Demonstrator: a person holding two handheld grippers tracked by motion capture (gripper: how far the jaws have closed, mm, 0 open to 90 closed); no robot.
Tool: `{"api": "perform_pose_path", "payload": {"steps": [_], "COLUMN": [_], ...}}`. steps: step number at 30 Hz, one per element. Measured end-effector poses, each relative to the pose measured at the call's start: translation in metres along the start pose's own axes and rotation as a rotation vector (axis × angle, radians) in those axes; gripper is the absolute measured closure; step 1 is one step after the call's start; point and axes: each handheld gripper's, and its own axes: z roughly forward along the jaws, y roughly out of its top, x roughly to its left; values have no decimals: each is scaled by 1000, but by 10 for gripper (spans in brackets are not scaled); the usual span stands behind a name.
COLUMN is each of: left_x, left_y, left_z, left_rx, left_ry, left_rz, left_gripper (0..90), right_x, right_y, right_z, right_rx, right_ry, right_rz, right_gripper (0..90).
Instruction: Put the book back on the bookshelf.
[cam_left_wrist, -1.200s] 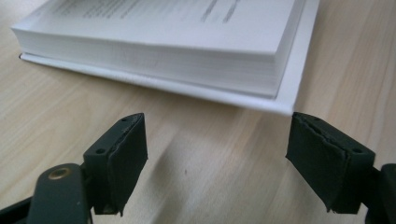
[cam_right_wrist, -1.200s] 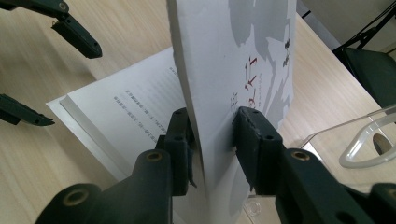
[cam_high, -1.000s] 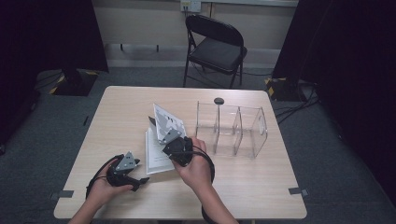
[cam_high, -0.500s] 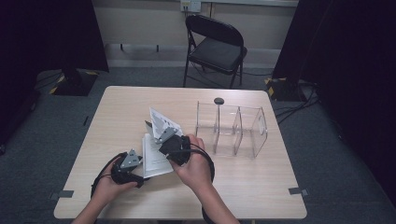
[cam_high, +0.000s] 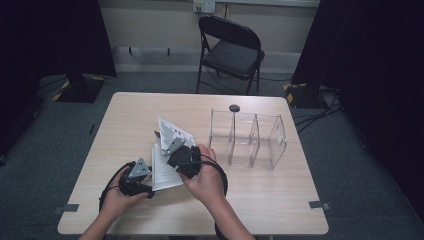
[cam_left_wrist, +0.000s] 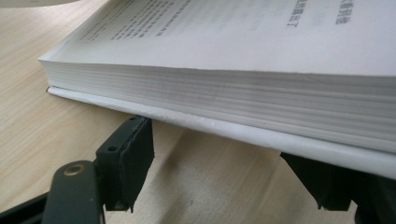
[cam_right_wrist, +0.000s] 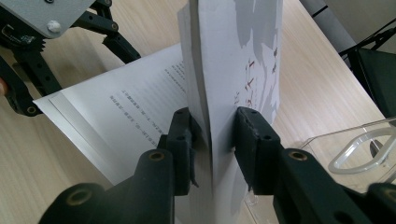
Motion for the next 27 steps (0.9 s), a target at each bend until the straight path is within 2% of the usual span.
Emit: {"api": "perform_pose_path", "payload": {"steps": [7, 17, 20, 22, 27], "left_x": [-1, 1, 0, -2, -3], "left_y": [2, 1, 3, 5, 7], "left_z": [-1, -4, -7, -9, -11], "left_rx": [13, 3, -18, -15, -36], "left_ry": [12, 22, 47, 63, 55], "left_rz": [7, -2, 16, 52, 65], "left_gripper": [246, 239, 221, 222, 225], "right_x": [1, 2, 2, 2, 1], "right_y": [1, 3, 3, 4, 7], "right_z": [0, -1, -1, -1, -2], "right_rx": [7, 7, 10, 14, 15], "right_ry": [-5, -6, -5, -4, -5], "right_rz": [-2, -3, -15, -16, -33], "right_gripper": [674, 674, 674, 675, 676]}}
